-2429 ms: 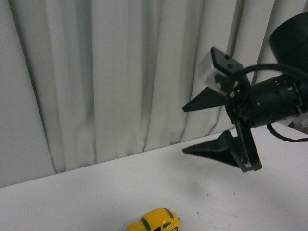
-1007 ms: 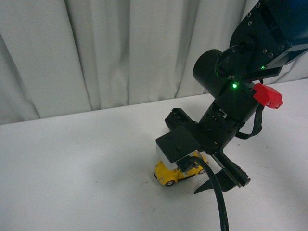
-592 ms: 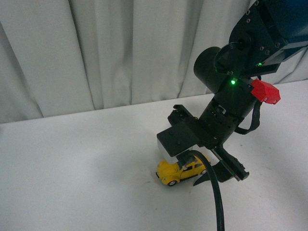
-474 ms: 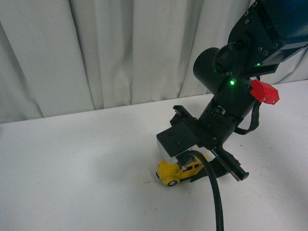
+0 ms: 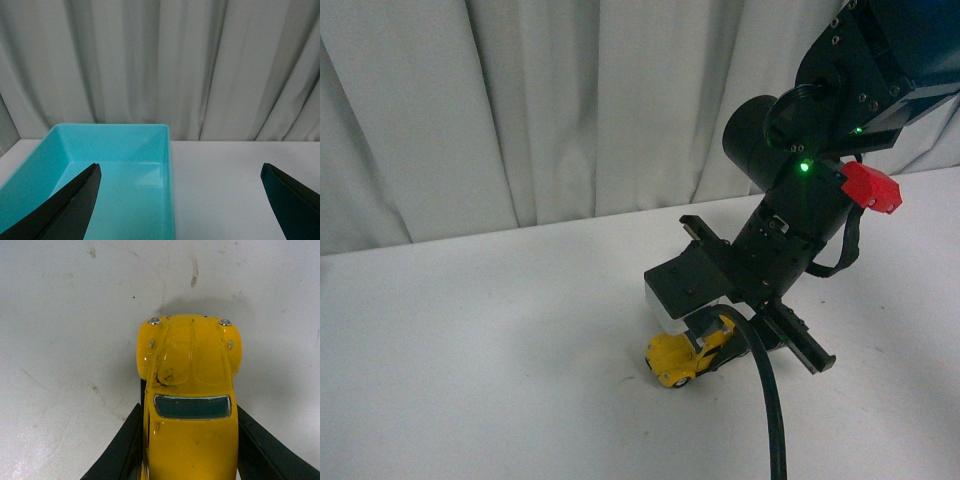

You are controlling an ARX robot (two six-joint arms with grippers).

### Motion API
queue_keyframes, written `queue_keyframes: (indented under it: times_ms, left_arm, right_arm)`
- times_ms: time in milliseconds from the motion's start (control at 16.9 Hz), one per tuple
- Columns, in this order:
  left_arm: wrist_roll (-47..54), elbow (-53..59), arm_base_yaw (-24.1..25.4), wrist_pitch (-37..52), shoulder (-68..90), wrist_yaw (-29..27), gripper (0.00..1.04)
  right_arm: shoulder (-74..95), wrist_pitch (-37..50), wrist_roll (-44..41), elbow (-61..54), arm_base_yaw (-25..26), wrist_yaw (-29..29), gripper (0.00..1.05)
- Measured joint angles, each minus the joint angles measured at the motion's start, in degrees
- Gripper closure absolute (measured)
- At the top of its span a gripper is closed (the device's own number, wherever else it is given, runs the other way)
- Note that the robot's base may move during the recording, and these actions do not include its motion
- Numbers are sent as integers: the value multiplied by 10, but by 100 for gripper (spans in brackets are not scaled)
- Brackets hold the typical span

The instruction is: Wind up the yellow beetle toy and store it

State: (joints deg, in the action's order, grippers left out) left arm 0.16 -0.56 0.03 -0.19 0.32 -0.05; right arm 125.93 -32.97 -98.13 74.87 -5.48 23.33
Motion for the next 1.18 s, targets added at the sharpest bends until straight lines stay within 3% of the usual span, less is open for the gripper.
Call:
queue_keyframes:
  times_ms: [652, 1185]
  left_arm:
    - [0, 0, 0, 0, 0, 0, 7]
    - [0, 0, 0, 0, 0, 0, 7]
  right_arm:
    - [20, 28, 73, 0, 29, 48, 63]
    - [3, 46, 54, -38, 78, 55, 63]
